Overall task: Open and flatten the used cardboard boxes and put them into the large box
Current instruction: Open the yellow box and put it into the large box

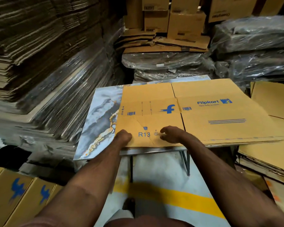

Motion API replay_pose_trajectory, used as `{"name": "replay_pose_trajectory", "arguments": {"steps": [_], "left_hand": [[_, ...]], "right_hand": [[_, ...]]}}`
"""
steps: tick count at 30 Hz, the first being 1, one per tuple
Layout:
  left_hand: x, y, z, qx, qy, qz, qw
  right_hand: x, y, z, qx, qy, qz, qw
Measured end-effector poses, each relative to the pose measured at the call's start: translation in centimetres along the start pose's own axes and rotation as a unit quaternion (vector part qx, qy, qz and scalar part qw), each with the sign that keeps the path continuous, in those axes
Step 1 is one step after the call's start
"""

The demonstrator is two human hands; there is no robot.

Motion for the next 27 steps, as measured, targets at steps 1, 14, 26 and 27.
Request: {"name": "replay_pose_trajectory", "arguments": {"steps": [1,14,26,27], "left_hand": [[-0.6,0.3,-0.4,0.015,0.007,-0.023,1.000],[-7.1,1.6,-7.4,-0.102,-0.034,0.396,0.912],[-3.4,3.4,-12.4,-0.305,0.016,0.387,0.870],[-2.3,3.5,-12.2,-0.330,0.013,0.384,0.862]], "right_hand": [[-0.6,0.0,-0.1,-0.013,0.005,0.002,1.000],[-14.0,-4.9,-10.7,-0.015,-0.064,-0.006,0.998],[-16.7,-3.9,-12.8,-0.017,-0.158,0.081,0.984],[-16.7,-3.2,-12.7,-0.028,-0.175,0.104,0.979]]}}
Point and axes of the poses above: each hand's wrist, its own z-axis away from the middle knuckle, its own y-axis out of the back of the hand, x = y × z, the point moved 3 cm from there along -z, towards the middle knuckle, and after that the axes turned 6 degrees about -y, right-handed, at the moved point
